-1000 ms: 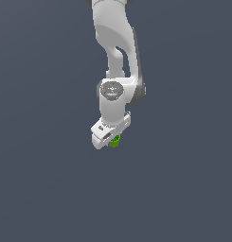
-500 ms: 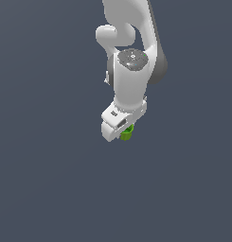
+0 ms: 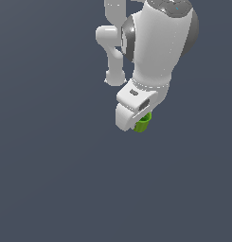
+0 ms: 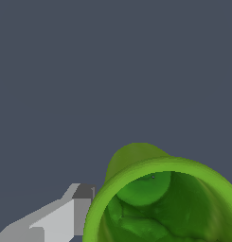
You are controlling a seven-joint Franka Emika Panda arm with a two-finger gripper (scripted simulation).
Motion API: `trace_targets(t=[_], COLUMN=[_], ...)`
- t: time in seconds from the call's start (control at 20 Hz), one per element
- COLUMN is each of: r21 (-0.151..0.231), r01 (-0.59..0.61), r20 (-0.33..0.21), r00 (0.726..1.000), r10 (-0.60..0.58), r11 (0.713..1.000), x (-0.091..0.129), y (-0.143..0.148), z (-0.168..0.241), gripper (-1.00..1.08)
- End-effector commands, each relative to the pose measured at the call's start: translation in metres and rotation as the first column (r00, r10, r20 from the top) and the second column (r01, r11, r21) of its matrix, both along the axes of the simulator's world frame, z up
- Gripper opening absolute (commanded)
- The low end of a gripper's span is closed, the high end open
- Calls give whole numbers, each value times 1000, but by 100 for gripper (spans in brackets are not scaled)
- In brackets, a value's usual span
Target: Pick up the object and move it to a goal position.
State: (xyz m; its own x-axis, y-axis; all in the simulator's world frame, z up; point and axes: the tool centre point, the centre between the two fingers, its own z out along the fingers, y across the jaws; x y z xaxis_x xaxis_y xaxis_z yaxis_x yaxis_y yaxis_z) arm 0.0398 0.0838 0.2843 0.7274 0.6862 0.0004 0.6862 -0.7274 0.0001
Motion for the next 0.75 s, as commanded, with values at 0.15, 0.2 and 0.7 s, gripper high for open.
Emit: trace_targets(t=[0.15,0.2,0.7], r21=[0,0,0], r01=[1,1,1], r20=[0,0,0], r00=[1000,1000,1000], r10=[-1,-1,-1], r11=[1000,1000,1000], x=[7,8,12], y=[13,15,20], z=[28,32,42], gripper=[-100,-100,-100])
